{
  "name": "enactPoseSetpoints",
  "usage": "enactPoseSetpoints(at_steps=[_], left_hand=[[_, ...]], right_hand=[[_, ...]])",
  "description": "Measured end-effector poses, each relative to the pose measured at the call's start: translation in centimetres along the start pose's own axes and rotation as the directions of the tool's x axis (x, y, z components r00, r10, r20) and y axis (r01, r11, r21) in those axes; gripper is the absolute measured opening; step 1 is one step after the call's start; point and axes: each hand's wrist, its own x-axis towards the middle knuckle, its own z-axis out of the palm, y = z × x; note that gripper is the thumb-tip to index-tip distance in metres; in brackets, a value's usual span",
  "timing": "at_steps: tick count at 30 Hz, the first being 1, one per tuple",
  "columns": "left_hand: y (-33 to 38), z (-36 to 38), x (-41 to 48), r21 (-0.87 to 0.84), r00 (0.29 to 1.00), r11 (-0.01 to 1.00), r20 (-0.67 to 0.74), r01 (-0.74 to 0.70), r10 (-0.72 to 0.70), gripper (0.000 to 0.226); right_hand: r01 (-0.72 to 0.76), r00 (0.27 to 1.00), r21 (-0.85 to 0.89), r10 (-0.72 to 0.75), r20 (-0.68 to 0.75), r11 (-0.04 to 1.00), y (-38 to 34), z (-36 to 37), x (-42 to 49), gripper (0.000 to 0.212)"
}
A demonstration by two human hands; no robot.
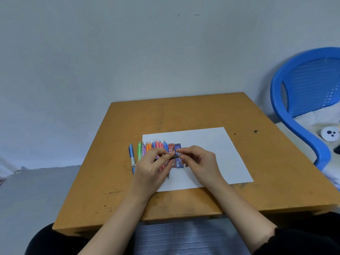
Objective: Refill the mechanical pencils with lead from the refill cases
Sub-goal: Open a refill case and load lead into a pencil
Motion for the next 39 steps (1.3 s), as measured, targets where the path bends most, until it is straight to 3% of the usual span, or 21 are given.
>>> enactPoseSetpoints(at_steps=[5,16,23,27,33,39], left_hand=[[0.1,0.0,0.0,-0.011,1.0,1.0,-0.001,-0.006,0.006,0.027],[0.4,-0.5,0.1,-0.033,1.0,0.999,-0.005,-0.03,0.03,0.028],[0.4,-0.4,0.1,-0.023,0.999,0.998,-0.01,-0.053,0.053,0.023],[0.3,-0.2,0.0,-0.014,1.0,1.0,-0.028,-0.009,0.009,0.02],[0.5,0.0,0.0,0.036,0.994,0.993,-0.005,-0.112,0.112,0.022],[0.5,0.1,0.0,0.076,0.994,0.995,-0.079,-0.07,0.076,0.023]], right_hand=[[-0.067,0.998,0.052,0.067,0.013,0.996,-0.4,0.0,-0.1,0.04],[-0.124,0.992,-0.01,0.124,0.004,0.992,-0.7,0.0,0.0,0.024],[-0.172,0.985,0.041,0.172,0.006,0.984,-1.0,-0.3,0.0,0.022],[-0.22,0.975,0.179,0.214,0.053,0.959,-1.7,-0.2,0.1,0.017],[-0.272,0.962,0.276,0.263,0.071,0.922,-2.1,-0.5,0.1,0.016],[-0.332,0.898,0.603,0.439,-0.034,0.726,-1.4,-0.9,0.9,0.016]])
